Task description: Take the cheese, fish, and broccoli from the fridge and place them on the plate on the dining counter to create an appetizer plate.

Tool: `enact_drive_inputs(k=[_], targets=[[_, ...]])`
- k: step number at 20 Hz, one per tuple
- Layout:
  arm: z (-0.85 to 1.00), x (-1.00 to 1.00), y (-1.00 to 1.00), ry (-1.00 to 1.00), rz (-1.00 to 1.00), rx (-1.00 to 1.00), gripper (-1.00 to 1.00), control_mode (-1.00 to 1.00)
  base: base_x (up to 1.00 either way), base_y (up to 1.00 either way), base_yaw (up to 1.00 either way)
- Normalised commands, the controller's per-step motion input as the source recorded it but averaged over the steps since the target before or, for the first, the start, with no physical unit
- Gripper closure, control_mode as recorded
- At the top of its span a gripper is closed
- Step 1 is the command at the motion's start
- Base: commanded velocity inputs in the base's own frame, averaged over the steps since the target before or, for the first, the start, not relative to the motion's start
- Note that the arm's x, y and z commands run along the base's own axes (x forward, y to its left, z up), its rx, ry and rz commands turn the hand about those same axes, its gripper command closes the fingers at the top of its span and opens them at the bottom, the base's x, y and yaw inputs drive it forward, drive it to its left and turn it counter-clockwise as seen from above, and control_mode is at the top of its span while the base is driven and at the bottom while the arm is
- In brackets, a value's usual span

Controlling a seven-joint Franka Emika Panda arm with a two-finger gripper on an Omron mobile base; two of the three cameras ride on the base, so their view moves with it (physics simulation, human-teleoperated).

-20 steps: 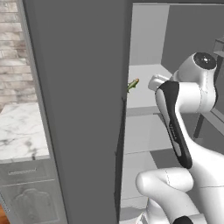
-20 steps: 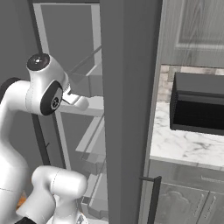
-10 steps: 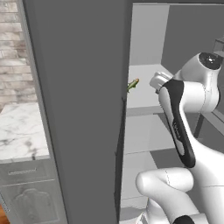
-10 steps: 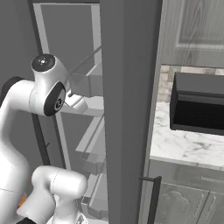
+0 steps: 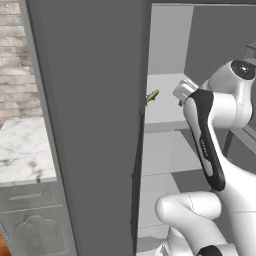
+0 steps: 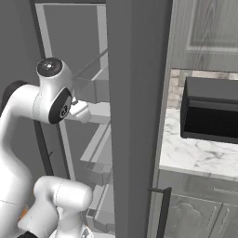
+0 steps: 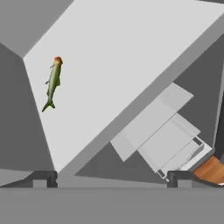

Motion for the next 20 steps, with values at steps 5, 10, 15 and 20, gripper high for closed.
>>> enact_drive_inputs(k=[5, 10, 15, 20], targets=[[0.0, 0.0, 0.0, 0.05, -0.03, 0.1, -1.0, -1.0, 0.0, 0.0, 0.0], [0.0, 0.25, 0.04, 0.11, 0.0, 0.07, -1.0, -1.0, 0.0, 0.0, 0.0], [-0.04, 0.85, 0.05, 0.24, 0.01, 0.01, -1.0, -1.0, 0.0, 0.0, 0.0], [-0.07, 0.78, 0.02, 0.13, 0.0, 0.0, -1.0, -1.0, 0.0, 0.0, 0.0]])
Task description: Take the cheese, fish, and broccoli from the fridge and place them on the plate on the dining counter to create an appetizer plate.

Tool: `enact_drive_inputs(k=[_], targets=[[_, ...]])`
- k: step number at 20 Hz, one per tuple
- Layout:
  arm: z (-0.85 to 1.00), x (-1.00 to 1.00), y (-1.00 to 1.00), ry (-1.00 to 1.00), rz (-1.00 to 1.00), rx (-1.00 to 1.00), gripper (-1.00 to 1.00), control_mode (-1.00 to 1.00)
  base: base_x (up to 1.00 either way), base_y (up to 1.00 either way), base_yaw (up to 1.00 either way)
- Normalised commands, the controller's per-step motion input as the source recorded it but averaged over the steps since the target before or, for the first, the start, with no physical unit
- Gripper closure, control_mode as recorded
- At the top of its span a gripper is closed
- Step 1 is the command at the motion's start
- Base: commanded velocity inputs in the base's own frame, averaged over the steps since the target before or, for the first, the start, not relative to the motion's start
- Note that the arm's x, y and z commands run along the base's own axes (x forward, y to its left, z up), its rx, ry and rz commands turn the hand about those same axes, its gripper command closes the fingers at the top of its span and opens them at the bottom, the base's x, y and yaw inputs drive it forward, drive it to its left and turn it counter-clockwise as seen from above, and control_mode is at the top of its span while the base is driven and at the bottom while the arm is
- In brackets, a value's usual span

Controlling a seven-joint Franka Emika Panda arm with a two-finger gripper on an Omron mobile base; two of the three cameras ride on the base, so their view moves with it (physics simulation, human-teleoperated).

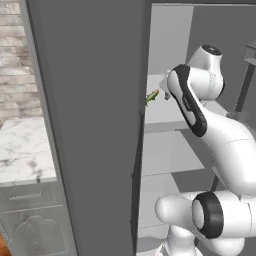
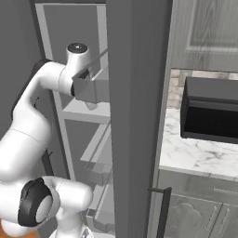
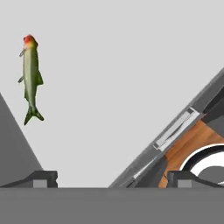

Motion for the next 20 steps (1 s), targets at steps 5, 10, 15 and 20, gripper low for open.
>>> enact_drive_inputs(k=[5, 10, 15, 20], targets=[[-0.17, 0.62, 0.0, 0.04, 0.0, 0.0, -1.0, -1.0, 0.0, 0.0, 0.0], [-0.29, 0.49, 0.01, 0.0, 0.0, 0.0, -1.0, -1.0, 0.0, 0.0, 0.0], [-0.27, 0.41, 0.0, -0.05, 0.0, 0.0, -1.0, -1.0, 0.0, 0.0, 0.0], [-0.06, 0.35, 0.0, -0.04, 0.0, 0.0, -1.0, -1.0, 0.0, 0.0, 0.0]])
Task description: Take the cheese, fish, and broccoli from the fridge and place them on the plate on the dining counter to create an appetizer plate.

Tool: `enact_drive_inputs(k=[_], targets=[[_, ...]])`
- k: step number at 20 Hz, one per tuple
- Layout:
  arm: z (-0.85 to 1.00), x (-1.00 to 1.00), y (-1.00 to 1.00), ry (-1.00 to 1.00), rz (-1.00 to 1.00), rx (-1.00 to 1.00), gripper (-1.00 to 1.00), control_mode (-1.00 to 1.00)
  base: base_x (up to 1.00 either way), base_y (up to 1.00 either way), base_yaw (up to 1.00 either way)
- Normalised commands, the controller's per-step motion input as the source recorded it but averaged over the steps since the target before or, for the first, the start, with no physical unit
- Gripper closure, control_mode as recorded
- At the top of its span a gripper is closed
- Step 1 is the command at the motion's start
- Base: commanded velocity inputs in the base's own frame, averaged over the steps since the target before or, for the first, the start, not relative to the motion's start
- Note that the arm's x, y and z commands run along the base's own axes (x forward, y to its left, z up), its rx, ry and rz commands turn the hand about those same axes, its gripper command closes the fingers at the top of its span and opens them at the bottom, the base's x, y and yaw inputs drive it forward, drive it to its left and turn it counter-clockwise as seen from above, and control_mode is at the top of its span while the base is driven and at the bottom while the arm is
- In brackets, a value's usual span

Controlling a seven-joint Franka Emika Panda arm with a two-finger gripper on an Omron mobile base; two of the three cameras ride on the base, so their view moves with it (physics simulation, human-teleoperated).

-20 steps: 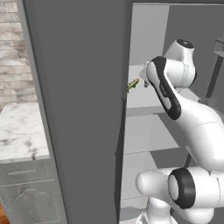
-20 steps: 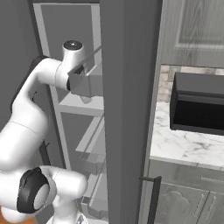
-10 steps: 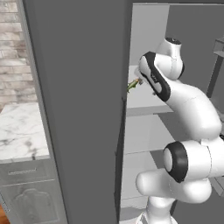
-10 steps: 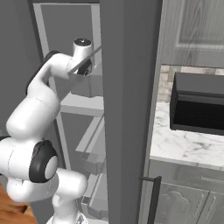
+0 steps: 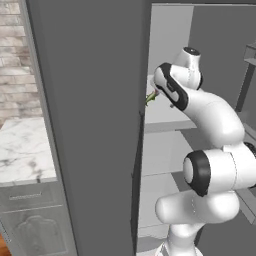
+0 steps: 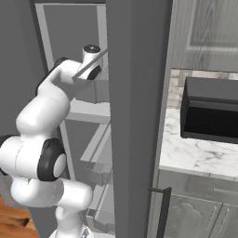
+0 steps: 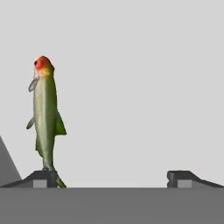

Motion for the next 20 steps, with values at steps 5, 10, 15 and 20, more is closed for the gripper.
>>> enact_drive_inputs(k=[5, 10, 15, 20], targets=[[0.0, 0.33, 0.0, -0.01, 0.0, 0.0, -1.0, -1.0, 0.0, 0.0, 0.0], [0.0, 0.45, 0.0, 0.03, 0.0, 0.0, -1.0, -1.0, 0.0, 0.0, 0.0], [0.0, 0.51, 0.0, 0.05, 0.0, 0.0, -1.0, -1.0, 0.0, 0.0, 0.0], [0.0, 0.47, 0.0, 0.03, 0.0, 0.0, -1.0, -1.0, 0.0, 0.0, 0.0]])
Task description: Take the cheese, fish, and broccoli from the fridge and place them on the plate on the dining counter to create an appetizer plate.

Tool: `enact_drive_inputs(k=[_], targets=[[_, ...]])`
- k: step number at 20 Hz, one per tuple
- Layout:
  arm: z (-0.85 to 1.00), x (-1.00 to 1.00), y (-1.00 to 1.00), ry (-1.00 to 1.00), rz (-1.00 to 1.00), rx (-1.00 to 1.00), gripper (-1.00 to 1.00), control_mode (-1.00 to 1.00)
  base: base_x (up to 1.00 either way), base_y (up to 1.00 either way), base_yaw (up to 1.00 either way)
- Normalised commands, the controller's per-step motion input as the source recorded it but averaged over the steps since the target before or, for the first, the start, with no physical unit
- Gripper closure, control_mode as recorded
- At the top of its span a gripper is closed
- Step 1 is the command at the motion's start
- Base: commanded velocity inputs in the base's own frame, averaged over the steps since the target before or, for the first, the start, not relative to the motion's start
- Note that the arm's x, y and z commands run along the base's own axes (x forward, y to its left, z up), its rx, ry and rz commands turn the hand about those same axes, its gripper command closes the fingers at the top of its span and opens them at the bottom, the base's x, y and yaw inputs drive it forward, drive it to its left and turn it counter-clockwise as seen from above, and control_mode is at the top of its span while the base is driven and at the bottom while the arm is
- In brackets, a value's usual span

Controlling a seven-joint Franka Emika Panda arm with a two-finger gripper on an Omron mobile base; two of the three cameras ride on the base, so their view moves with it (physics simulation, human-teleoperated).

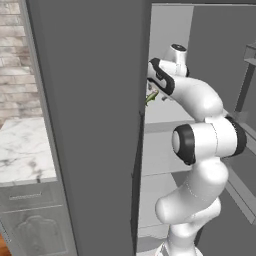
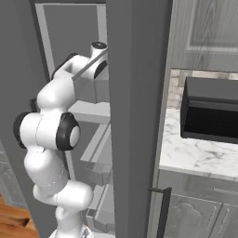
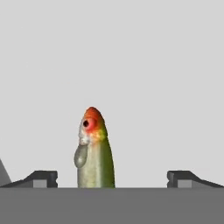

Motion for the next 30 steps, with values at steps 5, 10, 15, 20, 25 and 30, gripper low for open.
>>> enact_drive_inputs(k=[5, 10, 15, 20, 25, 30], targets=[[-0.05, 0.43, 0.0, 0.02, 0.0, 0.0, -1.0, -1.0, 0.0, 0.0, 0.0], [-0.18, 0.32, 0.0, 0.0, 0.0, 0.0, -1.0, -1.0, 0.0, 0.0, 0.0], [-0.26, 0.06, 0.0, 0.0, -0.01, 0.0, -1.0, -1.0, 0.0, 0.0, 0.0], [-0.32, 0.0, 0.0, 0.0, -0.03, 0.0, -1.0, -1.0, 0.0, 0.0, 0.0], [-0.36, 0.0, 0.0, 0.0, -0.06, 0.0, 1.0, -1.0, 0.0, 0.0, 0.0], [-0.32, 0.0, 0.0, 0.0, -0.07, 0.0, 1.0, -1.0, 0.0, 0.0, 0.0]])
